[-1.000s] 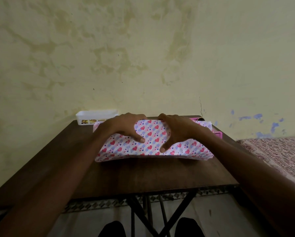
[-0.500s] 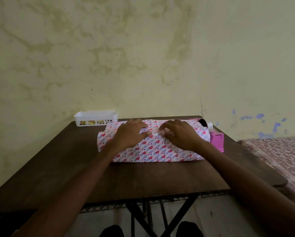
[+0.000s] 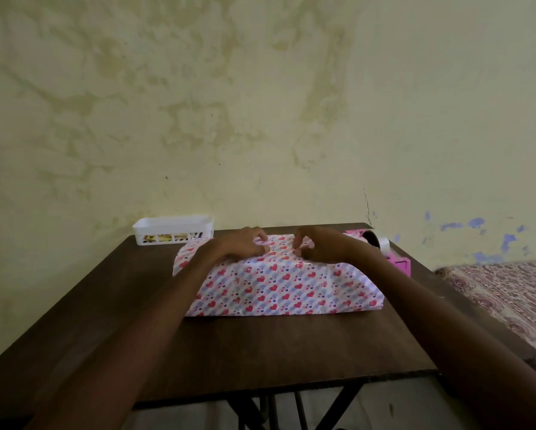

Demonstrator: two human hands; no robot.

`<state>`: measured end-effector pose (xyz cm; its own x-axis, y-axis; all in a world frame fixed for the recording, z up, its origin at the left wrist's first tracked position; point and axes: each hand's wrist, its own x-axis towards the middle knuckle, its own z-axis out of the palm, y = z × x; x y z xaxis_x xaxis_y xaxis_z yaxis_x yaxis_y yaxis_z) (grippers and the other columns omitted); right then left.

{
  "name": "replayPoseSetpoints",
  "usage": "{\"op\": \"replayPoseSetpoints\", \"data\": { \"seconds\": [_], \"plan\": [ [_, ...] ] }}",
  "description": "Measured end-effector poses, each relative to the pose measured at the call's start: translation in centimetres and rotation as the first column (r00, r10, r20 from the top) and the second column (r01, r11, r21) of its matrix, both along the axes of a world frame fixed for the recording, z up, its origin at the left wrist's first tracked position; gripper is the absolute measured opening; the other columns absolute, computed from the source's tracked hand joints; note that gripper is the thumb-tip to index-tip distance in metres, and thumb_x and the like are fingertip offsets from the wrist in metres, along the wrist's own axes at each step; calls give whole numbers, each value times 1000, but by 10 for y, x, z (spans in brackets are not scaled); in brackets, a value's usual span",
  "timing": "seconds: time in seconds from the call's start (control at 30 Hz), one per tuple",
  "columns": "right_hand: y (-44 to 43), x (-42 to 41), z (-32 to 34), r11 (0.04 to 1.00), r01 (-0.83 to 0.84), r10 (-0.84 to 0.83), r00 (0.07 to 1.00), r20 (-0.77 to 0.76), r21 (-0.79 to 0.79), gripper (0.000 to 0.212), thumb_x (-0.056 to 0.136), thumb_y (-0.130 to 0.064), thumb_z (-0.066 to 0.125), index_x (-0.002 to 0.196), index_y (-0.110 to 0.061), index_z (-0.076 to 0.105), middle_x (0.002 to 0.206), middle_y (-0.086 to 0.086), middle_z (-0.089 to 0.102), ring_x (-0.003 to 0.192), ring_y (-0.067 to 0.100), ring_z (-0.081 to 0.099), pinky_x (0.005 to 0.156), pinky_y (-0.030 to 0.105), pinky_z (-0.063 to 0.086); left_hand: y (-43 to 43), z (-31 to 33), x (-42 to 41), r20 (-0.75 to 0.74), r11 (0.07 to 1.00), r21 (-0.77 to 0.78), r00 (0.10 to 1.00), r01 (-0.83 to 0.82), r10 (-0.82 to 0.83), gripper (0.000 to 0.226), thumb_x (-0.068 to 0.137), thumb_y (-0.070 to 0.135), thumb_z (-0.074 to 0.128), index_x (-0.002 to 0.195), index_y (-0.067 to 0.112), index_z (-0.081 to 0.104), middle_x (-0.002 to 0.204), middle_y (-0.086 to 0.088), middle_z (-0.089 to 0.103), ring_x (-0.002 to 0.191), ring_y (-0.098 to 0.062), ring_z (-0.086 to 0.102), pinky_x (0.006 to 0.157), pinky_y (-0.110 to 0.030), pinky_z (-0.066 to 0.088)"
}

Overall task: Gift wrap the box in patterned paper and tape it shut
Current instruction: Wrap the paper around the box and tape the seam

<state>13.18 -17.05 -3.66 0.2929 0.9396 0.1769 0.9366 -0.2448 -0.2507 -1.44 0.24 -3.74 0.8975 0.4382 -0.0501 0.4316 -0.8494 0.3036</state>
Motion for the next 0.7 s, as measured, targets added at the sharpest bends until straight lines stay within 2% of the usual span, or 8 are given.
{"op": "replayPoseSetpoints", "data": {
  "seconds": [0.07,0.17,0.3,0.43,0.6,0.7],
  "plan": [
    [1,5,1,998,-8,5,999,-50,-54,30,94,-31,63,121,-18,56,129,4,58,107,14,54,90,27,43,3,0,5,-6,999,-42,1000,-18,17,53,92,50,52,137,23,41,146,-2,41,124,-22,47,104,-38,40],
    [4,12,3,989,-7,1,999,-41,-147,47,95,-39,60,135,-18,48,139,5,51,120,19,51,101,33,43,5,3,13,-51,999,-33,998,-24,22,52,96,42,49,140,15,40,144,-6,44,124,-23,47,106,-37,38],
    [11,18,14,957,22,-25,1000,-10,-288,64,93,-46,59,145,-17,37,149,7,43,132,25,44,110,40,37,5,9,20,-107,995,-86,994,-44,35,47,98,40,46,138,15,44,138,-5,49,120,-23,50,103,-35,40],
    [21,20,25,902,61,-67,998,2,-427,78,90,-53,60,151,-17,28,156,7,34,141,27,35,117,45,28,6,18,18,-160,987,-137,985,-79,57,53,94,45,52,138,16,46,139,-6,49,122,-26,49,105,-39,39],
    [19,18,26,928,83,-77,997,31,-363,83,84,-54,69,149,-18,34,151,5,41,138,27,39,114,44,32,3,20,11,-26,991,-117,998,-64,61,53,87,44,63,129,12,57,129,-7,59,110,-24,56,95,-35,45],
    [3,6,27,963,79,-34,984,175,-256,90,75,-58,75,146,-18,37,143,5,46,130,25,43,107,41,38,-8,24,-4,84,999,23,995,-49,47,67,70,60,71,122,18,61,123,0,62,105,-20,57,99,-41,44]
  ]
}}
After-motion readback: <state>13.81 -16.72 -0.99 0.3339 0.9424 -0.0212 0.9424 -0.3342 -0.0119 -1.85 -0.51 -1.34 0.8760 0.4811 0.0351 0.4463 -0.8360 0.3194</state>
